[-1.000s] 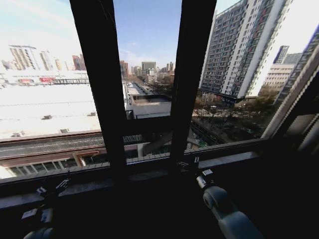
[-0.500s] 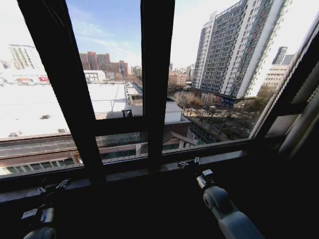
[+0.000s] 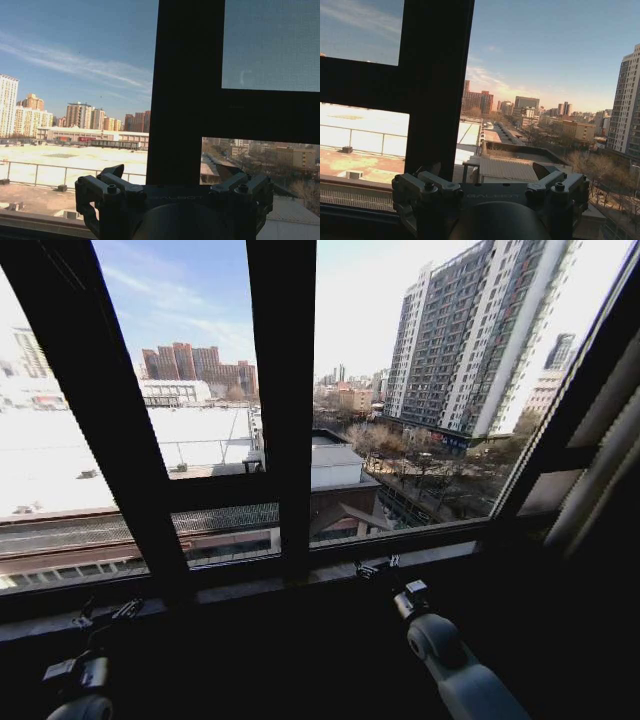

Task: Open the curtains by pulling them apart, changing their state from closed to fully open.

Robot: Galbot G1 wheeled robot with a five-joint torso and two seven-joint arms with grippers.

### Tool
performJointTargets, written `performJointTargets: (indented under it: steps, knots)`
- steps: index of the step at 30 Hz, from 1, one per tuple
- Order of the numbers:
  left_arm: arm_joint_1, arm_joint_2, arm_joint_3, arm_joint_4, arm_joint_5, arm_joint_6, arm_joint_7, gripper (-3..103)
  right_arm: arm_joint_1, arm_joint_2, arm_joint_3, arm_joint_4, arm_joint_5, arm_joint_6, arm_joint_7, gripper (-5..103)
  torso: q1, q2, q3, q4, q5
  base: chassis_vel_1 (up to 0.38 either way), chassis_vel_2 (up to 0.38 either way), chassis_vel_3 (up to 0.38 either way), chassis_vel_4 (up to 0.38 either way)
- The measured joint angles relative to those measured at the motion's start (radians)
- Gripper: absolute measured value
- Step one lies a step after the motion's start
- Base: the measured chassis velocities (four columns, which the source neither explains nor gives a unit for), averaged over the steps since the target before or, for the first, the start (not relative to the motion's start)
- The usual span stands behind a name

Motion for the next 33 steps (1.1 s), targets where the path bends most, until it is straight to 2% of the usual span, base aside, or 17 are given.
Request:
performJointTargets:
  steps: [9, 25, 28, 30, 33]
  knots:
    - [0.000, 0.000, 0.000, 0.000, 0.000, 0.000, 0.000, 100, 0.000, 0.000, 0.000, 0.000, 0.000, 0.000, 0.000, 100, 0.000, 0.000, 0.000, -0.0005, 0.0004, -0.037, -0.134, 0.022, 0.130]
    - [0.000, -0.001, 0.001, -0.001, 0.000, 0.000, 0.001, 100, 0.000, -0.001, 0.001, 0.000, 0.000, 0.000, 0.000, 100, 0.000, 0.000, 0.000, -0.0008, 0.0012, -0.148, -0.162, 0.161, 0.171]
    - [0.000, -0.001, 0.001, -0.001, 0.000, 0.000, 0.001, 100, 0.000, -0.001, 0.001, 0.000, 0.000, 0.000, 0.000, 100, 0.000, 0.000, 0.000, -0.0005, 0.0010, -0.007, -0.053, 0.025, 0.064]
    - [0.000, 0.000, 0.001, 0.000, 0.000, 0.000, 0.001, 100, 0.000, 0.000, 0.001, 0.000, 0.000, 0.000, 0.000, 100, 0.000, 0.000, 0.000, 0.0000, -0.0008, 0.000, 0.000, 0.000, 0.000]
    - [0.000, 0.000, 0.000, 0.000, 0.000, 0.000, 0.000, 100, 0.000, 0.000, 0.000, 0.000, 0.000, 0.000, 0.000, 100, 0.000, 0.000, 0.000, 0.0003, -0.0005, 0.038, -0.035, -0.025, 0.023]
